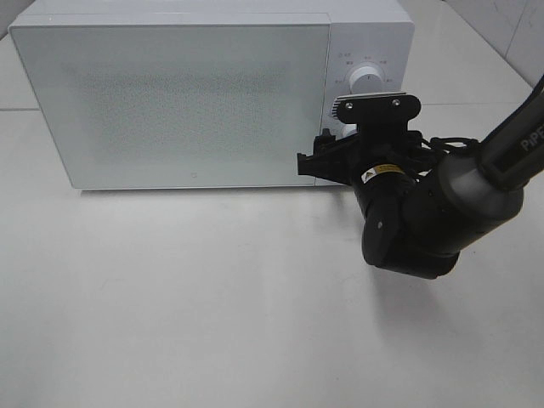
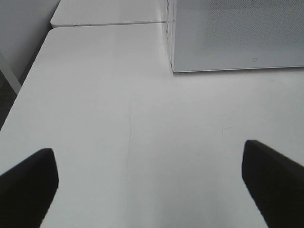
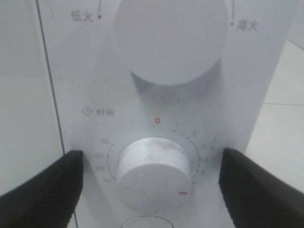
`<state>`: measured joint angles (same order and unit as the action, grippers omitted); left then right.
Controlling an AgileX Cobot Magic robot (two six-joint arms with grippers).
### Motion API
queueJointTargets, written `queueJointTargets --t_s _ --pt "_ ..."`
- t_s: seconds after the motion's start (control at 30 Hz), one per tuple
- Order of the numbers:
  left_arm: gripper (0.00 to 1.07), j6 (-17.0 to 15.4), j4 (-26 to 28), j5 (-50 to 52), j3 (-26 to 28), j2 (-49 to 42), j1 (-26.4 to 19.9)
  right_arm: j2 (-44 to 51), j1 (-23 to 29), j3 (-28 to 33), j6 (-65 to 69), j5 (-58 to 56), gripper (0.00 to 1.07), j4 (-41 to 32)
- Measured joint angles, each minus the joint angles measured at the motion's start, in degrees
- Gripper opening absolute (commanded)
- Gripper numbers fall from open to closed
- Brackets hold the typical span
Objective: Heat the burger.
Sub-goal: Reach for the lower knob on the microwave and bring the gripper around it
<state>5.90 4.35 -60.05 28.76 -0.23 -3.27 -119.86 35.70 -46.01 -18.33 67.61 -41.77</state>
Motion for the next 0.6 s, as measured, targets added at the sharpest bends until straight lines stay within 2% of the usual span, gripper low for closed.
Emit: queueJointTargets --t_s 0.1,0.2,0.27,0.3,0.33,0.37,0.4,0.43,0.47,0.5,0.53,0.6 --pt "1.03 0.0 0.0 0.0 0.0 0.0 0.0 0.0 0.0 0.0 0.0 0.06 0.76 0.0" --pt "1.03 0.0 0.0 0.0 0.0 0.0 0.0 0.0 0.0 0.0 0.0 0.06 0.71 0.06" --pt "1.03 0.0 0.0 0.0 0.0 0.0 0.0 0.0 0.0 0.0 0.0 0.06 0.56 0.23" --pt "1.03 0.0 0.0 0.0 0.0 0.0 0.0 0.0 0.0 0.0 0.0 0.06 0.56 0.23" --pt "1.03 0.0 0.0 0.0 0.0 0.0 0.0 0.0 0.0 0.0 0.0 0.17 0.44 0.29" --pt "1.03 0.0 0.0 0.0 0.0 0.0 0.0 0.0 0.0 0.0 0.0 0.17 0.44 0.29" --pt "1.03 0.0 0.0 0.0 0.0 0.0 0.0 0.06 0.0 0.0 0.0 0.34 0.3 0.29" --pt "1.03 0.0 0.0 0.0 0.0 0.0 0.0 0.06 0.0 0.06 -0.06 0.46 0.23 0.06" --pt "1.03 0.0 0.0 0.0 0.0 0.0 0.0 0.06 0.0 0.06 -0.06 0.46 0.23 0.06" --pt "1.03 0.0 0.0 0.0 0.0 0.0 0.0 0.11 0.0 0.11 -0.06 0.46 0.1 0.0" --pt "1.03 0.0 0.0 0.0 0.0 0.0 0.0 0.11 0.0 0.11 -0.06 0.46 0.1 0.0" --pt "1.03 0.0 0.0 0.0 0.0 0.0 0.0 0.11 0.0 0.11 -0.06 0.46 0.0 0.0"
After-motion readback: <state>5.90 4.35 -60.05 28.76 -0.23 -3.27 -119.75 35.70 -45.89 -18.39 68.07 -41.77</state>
